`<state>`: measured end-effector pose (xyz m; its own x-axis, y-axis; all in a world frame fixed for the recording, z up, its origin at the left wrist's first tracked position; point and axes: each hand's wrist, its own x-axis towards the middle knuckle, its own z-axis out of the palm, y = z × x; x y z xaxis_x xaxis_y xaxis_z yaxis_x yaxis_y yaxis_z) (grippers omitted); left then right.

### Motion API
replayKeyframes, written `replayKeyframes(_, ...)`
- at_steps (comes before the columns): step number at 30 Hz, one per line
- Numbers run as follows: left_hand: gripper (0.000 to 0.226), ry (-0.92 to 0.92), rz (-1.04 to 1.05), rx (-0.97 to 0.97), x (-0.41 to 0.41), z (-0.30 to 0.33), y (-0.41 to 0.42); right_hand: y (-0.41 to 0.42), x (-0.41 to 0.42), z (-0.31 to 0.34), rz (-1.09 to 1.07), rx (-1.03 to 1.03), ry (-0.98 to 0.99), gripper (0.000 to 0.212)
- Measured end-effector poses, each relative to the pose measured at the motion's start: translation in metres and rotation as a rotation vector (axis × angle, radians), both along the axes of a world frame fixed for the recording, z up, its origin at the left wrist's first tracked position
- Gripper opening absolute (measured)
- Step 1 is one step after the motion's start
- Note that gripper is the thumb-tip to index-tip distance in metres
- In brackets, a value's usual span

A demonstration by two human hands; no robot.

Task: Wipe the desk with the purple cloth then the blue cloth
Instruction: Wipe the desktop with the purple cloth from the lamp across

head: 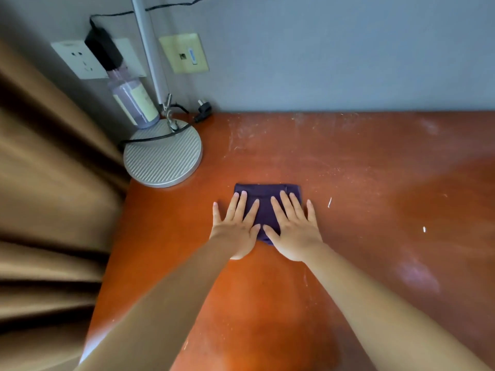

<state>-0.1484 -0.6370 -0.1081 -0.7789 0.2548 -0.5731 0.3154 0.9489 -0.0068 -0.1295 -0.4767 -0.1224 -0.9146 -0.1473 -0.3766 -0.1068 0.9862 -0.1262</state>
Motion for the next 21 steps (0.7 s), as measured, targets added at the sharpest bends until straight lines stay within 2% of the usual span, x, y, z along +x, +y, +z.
replayKeyframes(9,0.057,0.004,-0.024,-0.003,-0.043,0.002,0.003,-0.001,-0.041,0.001,-0.044,0.012,-0.049,0.069)
replayKeyframes(17,0.058,-0.032,-0.016,-0.035,0.029,0.006,-0.019,-0.017,0.023,0.006,0.027,-0.042,-0.101,0.070)
replayKeyframes(21,0.058,-0.043,0.011,-0.047,0.056,0.006,-0.033,-0.029,0.046,0.002,0.079,-0.060,-0.075,0.079)
